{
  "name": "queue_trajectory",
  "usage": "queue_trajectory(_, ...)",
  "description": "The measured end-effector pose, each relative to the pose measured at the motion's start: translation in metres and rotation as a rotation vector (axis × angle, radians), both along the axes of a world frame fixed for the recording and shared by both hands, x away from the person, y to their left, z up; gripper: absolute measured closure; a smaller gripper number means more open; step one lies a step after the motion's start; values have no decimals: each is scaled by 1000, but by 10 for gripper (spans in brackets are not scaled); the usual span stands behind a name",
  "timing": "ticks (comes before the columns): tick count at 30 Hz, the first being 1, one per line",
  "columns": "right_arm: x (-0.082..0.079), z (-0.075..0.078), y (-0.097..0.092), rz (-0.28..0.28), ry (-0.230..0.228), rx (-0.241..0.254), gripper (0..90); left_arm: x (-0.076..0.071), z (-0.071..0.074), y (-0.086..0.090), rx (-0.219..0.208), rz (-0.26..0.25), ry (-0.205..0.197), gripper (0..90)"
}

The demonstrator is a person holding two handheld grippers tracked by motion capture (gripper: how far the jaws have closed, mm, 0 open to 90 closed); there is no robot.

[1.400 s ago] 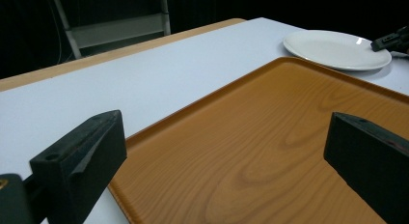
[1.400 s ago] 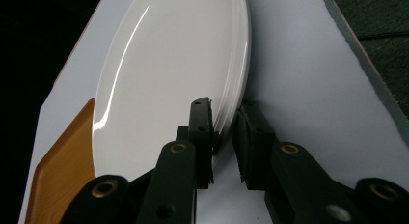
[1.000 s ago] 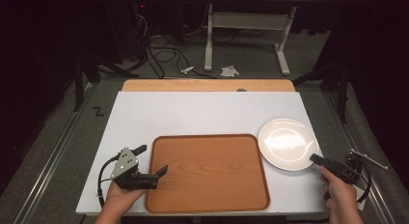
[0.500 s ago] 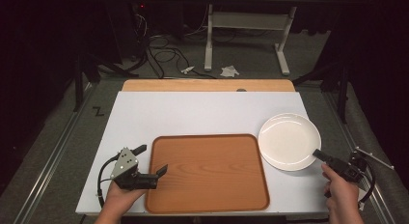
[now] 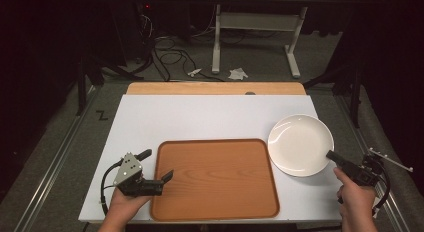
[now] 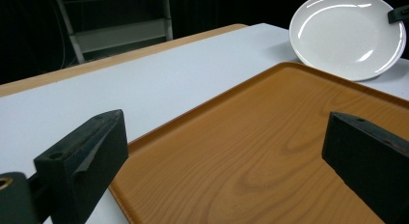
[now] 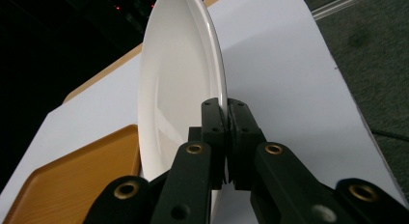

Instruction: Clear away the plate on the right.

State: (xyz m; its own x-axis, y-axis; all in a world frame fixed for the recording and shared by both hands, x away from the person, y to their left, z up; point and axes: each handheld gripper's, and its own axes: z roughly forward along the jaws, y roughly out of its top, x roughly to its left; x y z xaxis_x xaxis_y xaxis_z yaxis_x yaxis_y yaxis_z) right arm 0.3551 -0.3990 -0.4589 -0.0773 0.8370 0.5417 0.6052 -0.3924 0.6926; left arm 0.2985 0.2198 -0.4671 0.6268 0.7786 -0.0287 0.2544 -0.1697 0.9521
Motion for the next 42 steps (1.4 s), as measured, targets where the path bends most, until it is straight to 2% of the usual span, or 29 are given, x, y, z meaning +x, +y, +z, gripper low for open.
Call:
queue_trajectory(7,-3,8,4,0,-23,-45,898,-2,2,1,-8,5,-15,27)
queue_trajectory(14,-4,10,4,-11,-26,-46,899,-1,1,0,-8,2,-15,27)
queue_trajectory(18,-5,11,1,-25,-43,-50,899,-2,2,1,-8,3,-15,27)
queue_trajectory(25,-9,14,-9,-61,-75,-11,899,-2,2,1,-8,1,-23,27)
queue_trajectory(27,-11,15,-11,-74,-71,7,899,-2,2,1,-11,3,-21,27)
queue_trajectory(31,-11,15,-16,-76,-80,39,898,-2,2,1,-14,5,-31,27)
queue_trajectory(42,-13,23,-12,-52,-112,51,898,-3,2,2,-29,16,-38,10)
